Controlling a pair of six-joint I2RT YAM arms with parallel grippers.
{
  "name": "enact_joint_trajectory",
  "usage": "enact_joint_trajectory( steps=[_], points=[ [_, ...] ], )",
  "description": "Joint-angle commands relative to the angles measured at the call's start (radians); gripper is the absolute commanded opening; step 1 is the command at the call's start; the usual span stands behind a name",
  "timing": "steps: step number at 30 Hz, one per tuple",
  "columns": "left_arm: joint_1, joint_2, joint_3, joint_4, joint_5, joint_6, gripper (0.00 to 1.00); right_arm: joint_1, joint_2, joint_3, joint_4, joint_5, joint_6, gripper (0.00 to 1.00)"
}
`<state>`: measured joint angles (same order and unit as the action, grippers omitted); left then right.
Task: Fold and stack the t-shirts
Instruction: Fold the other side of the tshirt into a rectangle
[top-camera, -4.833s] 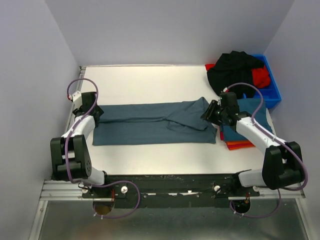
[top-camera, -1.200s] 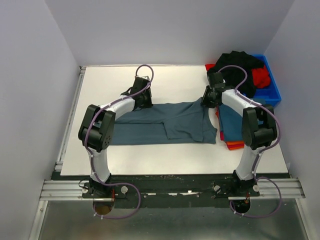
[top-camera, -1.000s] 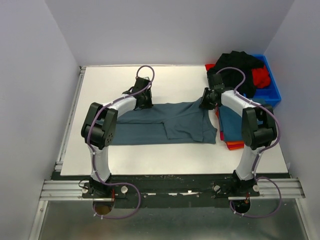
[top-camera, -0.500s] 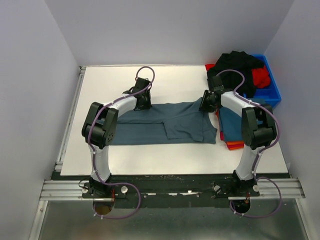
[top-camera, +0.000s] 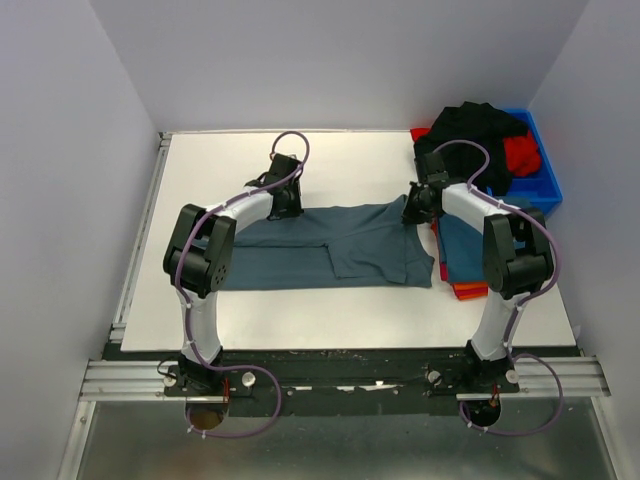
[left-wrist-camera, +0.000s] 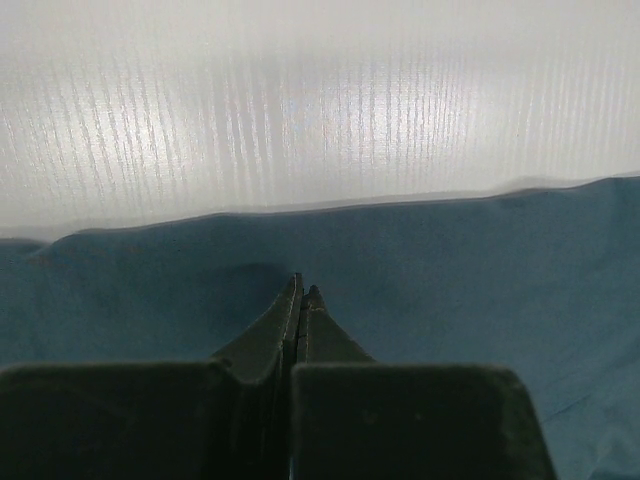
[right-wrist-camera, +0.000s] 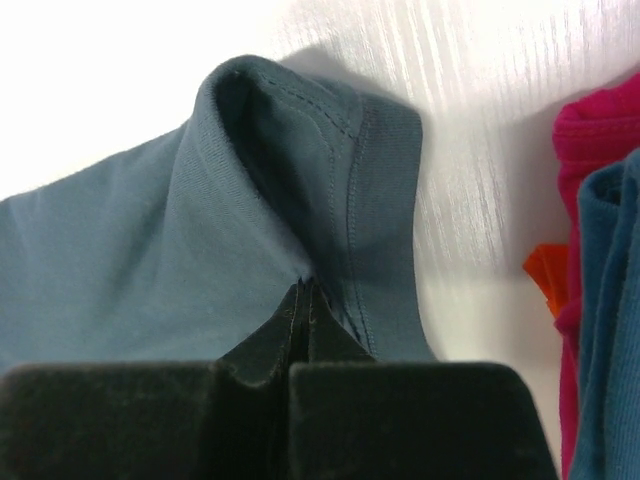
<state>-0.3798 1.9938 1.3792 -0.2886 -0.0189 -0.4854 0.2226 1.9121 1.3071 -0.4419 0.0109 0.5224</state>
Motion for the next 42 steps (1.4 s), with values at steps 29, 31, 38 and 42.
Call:
enact_joint_trajectory(
  steps=[29, 31, 38, 42],
  points=[
    [0.032, 0.026, 0.027, -0.041, -0.056, 0.031, 0.00, -0.028, 0.044, 0.196, -0.135, 0.069, -0.030, 0.38],
    [0.033, 0.028, 0.029, -0.046, -0.062, 0.034, 0.00, -0.028, 0.076, 0.225, -0.142, 0.060, -0.030, 0.38],
    [0.044, 0.039, 0.032, -0.052, -0.061, 0.028, 0.00, -0.029, 0.133, 0.276, -0.190, 0.090, -0.028, 0.32],
    [0.047, 0.045, 0.031, -0.049, -0.062, 0.027, 0.00, -0.035, 0.137, 0.267, -0.190, 0.080, -0.016, 0.04]
  ],
)
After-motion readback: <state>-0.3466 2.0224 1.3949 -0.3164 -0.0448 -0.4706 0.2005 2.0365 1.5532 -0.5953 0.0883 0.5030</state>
